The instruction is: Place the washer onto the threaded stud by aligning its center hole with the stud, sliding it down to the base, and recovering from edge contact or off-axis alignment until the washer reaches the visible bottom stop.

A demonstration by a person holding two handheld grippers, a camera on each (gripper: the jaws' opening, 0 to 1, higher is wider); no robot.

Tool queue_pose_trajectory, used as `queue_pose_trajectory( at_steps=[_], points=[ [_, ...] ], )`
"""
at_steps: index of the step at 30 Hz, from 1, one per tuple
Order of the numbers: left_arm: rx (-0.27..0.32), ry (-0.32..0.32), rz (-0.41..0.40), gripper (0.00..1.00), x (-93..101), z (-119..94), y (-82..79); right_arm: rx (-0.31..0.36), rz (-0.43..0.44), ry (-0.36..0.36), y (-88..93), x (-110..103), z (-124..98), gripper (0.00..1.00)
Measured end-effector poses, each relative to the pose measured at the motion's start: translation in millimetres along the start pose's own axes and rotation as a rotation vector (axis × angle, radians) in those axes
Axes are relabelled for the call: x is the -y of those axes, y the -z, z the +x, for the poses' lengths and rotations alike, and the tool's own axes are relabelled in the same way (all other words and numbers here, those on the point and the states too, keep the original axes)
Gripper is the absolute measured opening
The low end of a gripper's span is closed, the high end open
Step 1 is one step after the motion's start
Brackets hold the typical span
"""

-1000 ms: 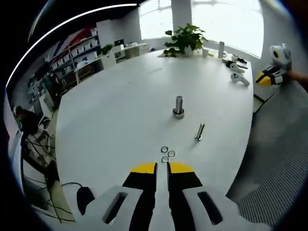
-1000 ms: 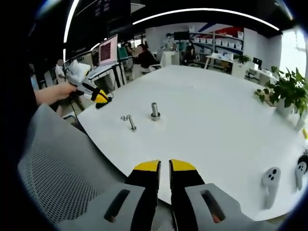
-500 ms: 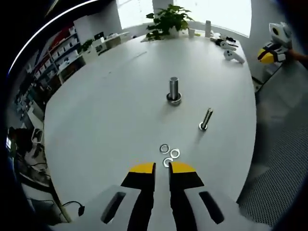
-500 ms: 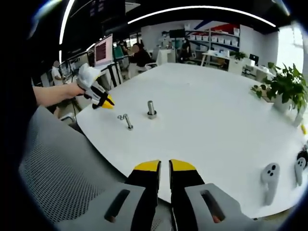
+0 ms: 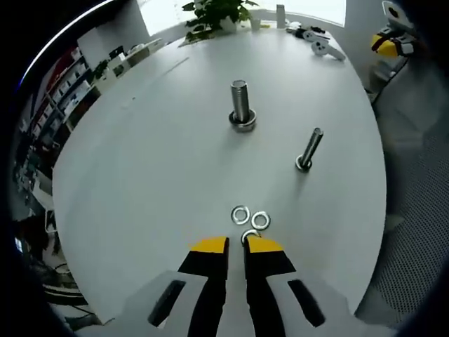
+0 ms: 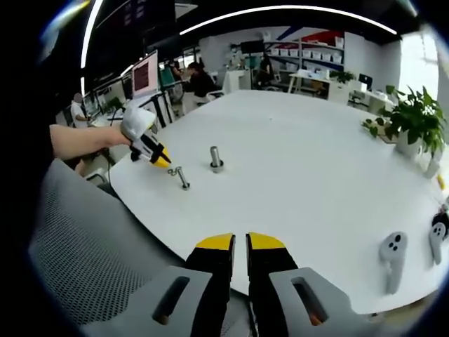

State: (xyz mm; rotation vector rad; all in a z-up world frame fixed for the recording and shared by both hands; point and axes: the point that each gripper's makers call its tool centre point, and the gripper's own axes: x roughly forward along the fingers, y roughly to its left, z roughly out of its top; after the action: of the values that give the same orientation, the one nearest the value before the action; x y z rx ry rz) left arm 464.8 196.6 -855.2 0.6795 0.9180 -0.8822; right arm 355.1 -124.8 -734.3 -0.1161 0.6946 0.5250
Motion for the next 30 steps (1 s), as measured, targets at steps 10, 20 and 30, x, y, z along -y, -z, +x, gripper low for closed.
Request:
queue_pose_trajectory(
  at_steps=[10,20,30],
  points=[
    [-0.014,0.076,0.004,0.04,8.3,10,-0.6,-0.010,0.009,-0.004,1.3,0,1,0.09],
    [-0.041,0.088,0.128,0.01,11.8,11,-1.9,-0.012,0.017,-0.014,1.9,-2,1,0.09],
    [-0.041,0.058,0.078,0.00,9.2,7,-0.3,0.000,0.020,-0.015,0.2,-3,2,0.09]
  ],
)
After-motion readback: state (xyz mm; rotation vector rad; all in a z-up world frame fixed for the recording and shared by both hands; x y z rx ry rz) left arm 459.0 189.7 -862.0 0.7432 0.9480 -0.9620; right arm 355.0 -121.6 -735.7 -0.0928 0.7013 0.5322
